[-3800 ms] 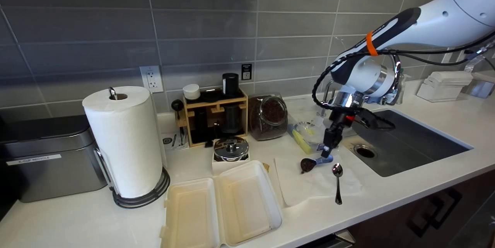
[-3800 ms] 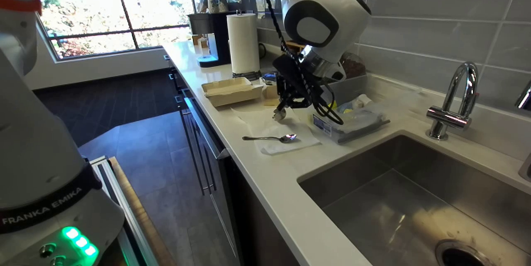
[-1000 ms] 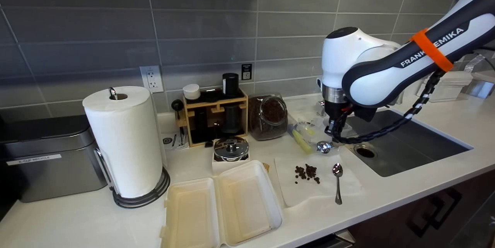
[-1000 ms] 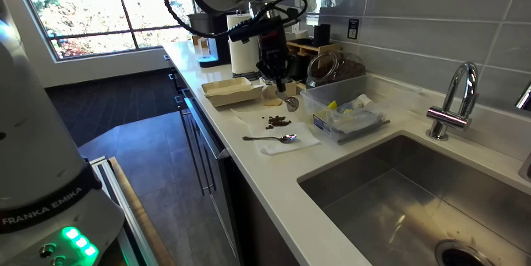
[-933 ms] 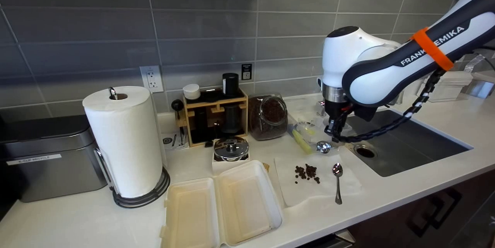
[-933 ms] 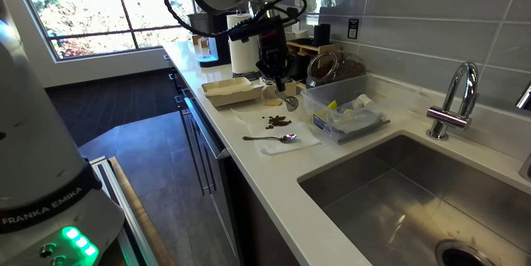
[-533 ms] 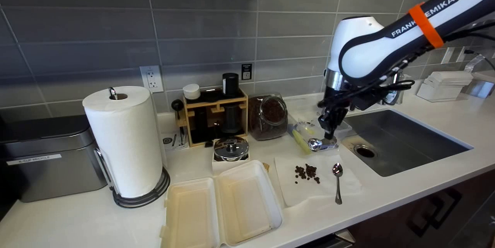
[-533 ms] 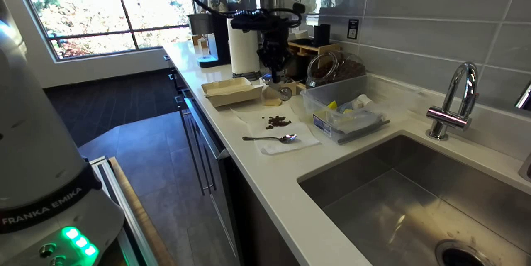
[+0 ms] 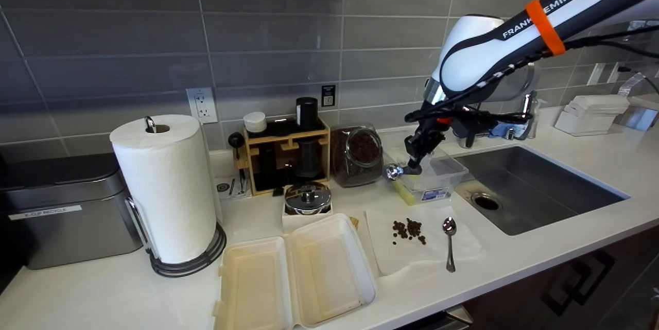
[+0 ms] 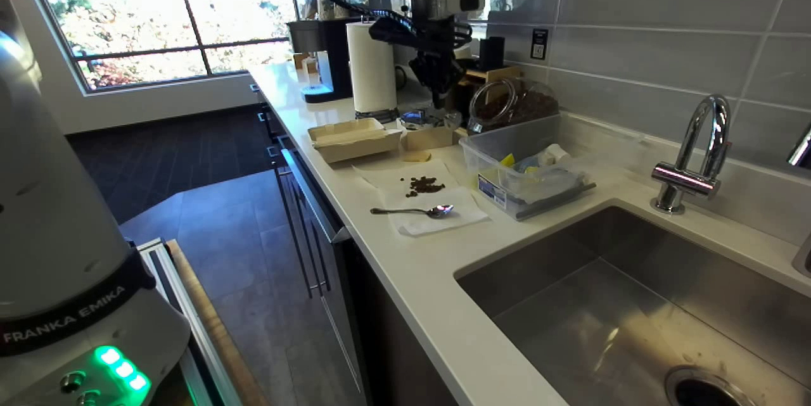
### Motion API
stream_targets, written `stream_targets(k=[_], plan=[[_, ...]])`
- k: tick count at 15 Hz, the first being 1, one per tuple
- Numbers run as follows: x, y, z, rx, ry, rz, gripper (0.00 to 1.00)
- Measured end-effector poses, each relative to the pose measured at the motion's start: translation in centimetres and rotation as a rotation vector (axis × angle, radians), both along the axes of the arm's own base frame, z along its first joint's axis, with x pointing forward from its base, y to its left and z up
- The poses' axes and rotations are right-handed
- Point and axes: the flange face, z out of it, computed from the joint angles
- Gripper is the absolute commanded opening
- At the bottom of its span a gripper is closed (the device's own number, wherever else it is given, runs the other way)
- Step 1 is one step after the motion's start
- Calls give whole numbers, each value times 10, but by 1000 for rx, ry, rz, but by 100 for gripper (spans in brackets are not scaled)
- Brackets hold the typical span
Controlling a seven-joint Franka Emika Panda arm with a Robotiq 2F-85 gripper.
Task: Take one scoop of coffee grounds using the scooper in the coffee jar, empty the scoop onto the napkin then place the scooper back in the jar
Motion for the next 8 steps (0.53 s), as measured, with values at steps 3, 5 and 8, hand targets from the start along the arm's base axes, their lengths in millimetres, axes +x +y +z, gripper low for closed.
stream_targets(k=[3, 5, 8], plan=[[15, 4, -4, -10, -55, 17, 1], [25, 8, -6, -16, -87, 27, 1], [38, 10, -4, -38, -134, 46, 1]])
